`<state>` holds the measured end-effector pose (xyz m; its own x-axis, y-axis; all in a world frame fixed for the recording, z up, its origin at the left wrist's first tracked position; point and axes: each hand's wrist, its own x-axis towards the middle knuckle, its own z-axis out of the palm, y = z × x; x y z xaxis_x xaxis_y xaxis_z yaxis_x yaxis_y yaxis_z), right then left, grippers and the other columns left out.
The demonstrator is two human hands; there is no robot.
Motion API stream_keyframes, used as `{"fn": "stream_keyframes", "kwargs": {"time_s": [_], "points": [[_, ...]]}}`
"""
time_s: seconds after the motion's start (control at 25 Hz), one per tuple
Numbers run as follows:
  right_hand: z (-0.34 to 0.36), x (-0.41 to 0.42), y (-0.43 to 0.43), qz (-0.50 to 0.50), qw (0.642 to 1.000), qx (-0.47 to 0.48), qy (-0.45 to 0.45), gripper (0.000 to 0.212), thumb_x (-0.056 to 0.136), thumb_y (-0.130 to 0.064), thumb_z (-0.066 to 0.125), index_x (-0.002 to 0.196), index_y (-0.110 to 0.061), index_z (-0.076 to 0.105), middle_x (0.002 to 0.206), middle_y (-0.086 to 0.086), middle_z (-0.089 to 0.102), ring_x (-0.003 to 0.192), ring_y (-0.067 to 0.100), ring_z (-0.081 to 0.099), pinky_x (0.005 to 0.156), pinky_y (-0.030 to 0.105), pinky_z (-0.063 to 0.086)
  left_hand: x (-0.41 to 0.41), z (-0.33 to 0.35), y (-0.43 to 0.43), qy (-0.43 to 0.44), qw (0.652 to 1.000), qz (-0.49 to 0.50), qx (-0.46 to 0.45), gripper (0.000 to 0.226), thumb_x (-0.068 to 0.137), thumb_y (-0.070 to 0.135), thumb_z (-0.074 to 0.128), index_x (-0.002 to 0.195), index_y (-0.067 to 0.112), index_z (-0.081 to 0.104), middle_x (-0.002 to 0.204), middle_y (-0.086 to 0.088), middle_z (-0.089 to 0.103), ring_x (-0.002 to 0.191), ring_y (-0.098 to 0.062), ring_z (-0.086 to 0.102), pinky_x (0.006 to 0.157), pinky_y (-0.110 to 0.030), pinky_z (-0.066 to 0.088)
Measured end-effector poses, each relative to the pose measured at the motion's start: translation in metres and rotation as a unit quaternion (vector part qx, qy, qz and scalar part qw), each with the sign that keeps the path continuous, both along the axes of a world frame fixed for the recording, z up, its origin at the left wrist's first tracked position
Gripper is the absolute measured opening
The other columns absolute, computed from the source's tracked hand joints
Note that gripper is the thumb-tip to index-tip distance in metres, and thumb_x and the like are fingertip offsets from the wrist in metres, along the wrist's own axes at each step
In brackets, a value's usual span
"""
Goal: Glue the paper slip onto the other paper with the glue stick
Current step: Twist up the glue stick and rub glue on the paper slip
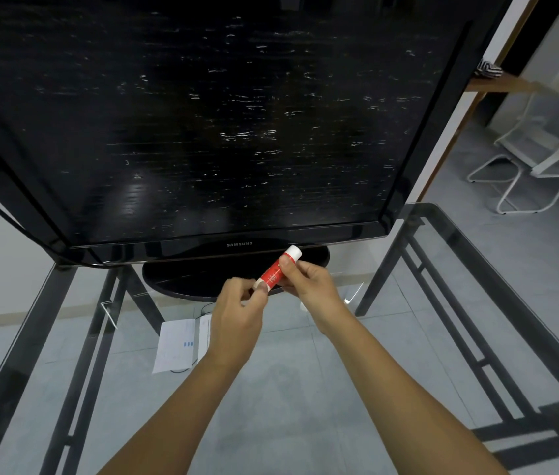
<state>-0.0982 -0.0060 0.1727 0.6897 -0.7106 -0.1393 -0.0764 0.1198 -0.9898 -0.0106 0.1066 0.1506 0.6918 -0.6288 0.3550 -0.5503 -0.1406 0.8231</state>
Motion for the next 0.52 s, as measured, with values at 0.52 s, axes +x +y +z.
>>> {"fn": "stream_keyframes", "kwargs": {"time_s": [0.52], "points": [[0.0004,-0.0012,0.0038,-0.003,0.999,-0.033,0.005,0.024,0.084,-0.043,0.06,0.084,-0.021,0.07,0.086,-0.004,0.073,0.087,0.004,0.068,0.073,0.014,0.05,0.0016,0.0019,0.0061,0.097,0.993,-0.048,-0.044,0.017,0.08,0.014,0.07,0.086,0.021,0.056,0.087,0.006,0.057,0.08,-0.01,0.057,0.069,-0.016,0.048]]}}
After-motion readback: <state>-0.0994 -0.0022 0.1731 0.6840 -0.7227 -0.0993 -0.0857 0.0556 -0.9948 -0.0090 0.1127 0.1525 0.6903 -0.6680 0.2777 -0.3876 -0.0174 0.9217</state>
